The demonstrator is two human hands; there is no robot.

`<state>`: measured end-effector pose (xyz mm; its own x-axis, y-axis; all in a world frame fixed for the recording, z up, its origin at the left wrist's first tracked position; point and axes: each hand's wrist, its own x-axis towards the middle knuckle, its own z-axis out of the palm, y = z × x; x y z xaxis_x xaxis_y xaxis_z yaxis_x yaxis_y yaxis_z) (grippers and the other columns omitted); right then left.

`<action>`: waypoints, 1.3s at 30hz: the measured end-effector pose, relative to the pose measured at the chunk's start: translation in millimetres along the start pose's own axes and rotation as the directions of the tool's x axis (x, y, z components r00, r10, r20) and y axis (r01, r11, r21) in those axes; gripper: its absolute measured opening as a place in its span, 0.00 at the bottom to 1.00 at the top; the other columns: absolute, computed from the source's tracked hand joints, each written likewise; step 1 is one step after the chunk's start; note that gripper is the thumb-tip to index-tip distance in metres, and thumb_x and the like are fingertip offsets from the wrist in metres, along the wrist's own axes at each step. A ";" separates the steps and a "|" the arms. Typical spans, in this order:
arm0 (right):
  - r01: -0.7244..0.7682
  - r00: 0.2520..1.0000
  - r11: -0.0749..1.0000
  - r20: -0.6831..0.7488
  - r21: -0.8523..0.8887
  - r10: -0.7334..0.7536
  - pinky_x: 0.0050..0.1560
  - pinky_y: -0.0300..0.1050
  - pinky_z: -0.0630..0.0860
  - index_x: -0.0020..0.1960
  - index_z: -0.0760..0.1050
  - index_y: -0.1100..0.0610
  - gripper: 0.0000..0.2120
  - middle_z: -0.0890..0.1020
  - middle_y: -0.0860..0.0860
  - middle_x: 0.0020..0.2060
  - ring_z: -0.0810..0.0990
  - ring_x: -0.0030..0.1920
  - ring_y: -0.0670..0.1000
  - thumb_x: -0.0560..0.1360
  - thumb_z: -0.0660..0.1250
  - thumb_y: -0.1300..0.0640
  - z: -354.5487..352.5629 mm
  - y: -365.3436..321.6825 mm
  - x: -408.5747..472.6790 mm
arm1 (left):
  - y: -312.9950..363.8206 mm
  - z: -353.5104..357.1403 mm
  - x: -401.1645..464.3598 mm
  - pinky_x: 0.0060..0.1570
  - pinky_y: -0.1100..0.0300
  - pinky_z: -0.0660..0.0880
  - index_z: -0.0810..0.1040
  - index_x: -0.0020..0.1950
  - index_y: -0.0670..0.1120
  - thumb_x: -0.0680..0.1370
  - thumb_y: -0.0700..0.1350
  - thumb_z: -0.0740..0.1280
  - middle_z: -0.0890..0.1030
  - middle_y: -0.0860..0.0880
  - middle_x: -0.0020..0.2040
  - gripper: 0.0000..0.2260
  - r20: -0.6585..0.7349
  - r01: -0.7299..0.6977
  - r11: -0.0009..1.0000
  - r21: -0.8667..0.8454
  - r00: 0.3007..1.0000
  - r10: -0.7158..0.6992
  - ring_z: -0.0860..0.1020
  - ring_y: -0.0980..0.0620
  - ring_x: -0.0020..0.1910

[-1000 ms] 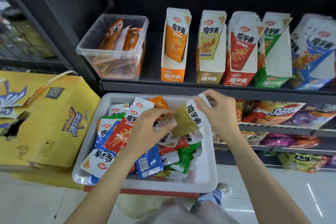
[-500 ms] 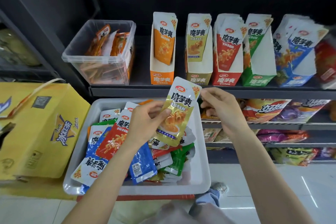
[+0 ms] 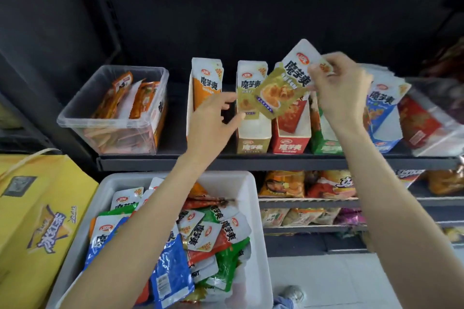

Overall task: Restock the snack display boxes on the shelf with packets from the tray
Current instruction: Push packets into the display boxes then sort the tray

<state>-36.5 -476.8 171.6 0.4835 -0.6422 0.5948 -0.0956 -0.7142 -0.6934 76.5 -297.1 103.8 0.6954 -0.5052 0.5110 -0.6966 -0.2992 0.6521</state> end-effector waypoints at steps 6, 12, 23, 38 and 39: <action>0.184 0.963 0.948 0.241 -0.260 -0.121 0.42 0.45 0.75 0.50 0.79 0.58 0.06 0.83 0.54 0.41 0.82 0.40 0.53 0.76 0.65 0.58 64.0 12.2 46.2 | -4.1 34.7 2.1 0.63 0.57 0.70 0.62 0.74 0.44 0.76 0.49 0.69 0.70 0.46 0.70 0.29 0.257 0.038 0.979 0.203 0.962 -0.091 0.72 0.49 0.65; 0.221 0.947 0.845 0.314 -0.487 -0.067 0.43 0.45 0.71 0.58 0.77 0.55 0.11 0.78 0.56 0.47 0.77 0.51 0.55 0.76 0.65 0.54 103.6 27.2 45.2 | -6.7 39.0 -0.2 0.64 0.58 0.67 0.61 0.75 0.43 0.77 0.47 0.67 0.68 0.47 0.72 0.29 0.266 0.052 0.965 0.256 0.956 -0.123 0.69 0.49 0.68; 0.191 0.981 0.955 0.091 -0.229 -0.174 0.43 0.30 0.63 0.53 0.75 0.56 0.09 0.77 0.50 0.48 0.73 0.47 0.46 0.74 0.68 0.55 66.8 24.2 -13.9 | -6.6 26.9 -19.7 0.56 0.58 0.77 0.71 0.68 0.43 0.78 0.39 0.65 0.74 0.46 0.65 0.18 0.067 -0.050 0.998 -0.031 0.996 0.052 0.75 0.51 0.60; 0.410 0.161 0.911 0.987 -0.040 -0.029 0.67 0.46 0.63 0.70 0.67 0.51 0.27 0.70 0.48 0.68 0.66 0.68 0.50 0.73 0.70 0.48 75.1 35.0 -212.5 | -74.1 -31.7 -180.6 0.64 0.55 0.67 0.71 0.68 0.53 0.68 0.70 0.57 0.75 0.55 0.64 0.34 0.662 -0.110 0.918 0.381 0.725 -0.188 0.69 0.54 0.64; 0.382 0.159 0.924 0.985 -0.004 -0.061 0.65 0.47 0.65 0.67 0.71 0.51 0.24 0.73 0.47 0.65 0.69 0.65 0.50 0.73 0.70 0.49 80.2 34.6 -216.4 | -74.8 -31.5 -184.6 0.65 0.56 0.65 0.70 0.69 0.53 0.68 0.70 0.60 0.73 0.54 0.66 0.35 0.684 -0.118 0.906 0.406 0.696 -0.216 0.68 0.53 0.65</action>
<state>-74.7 -340.2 -13.7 0.9401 0.2157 -0.2640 0.0922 -0.9064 -0.4122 5.7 -156.0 -21.7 0.5140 -0.8412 -0.1682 -0.7850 -0.5402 0.3032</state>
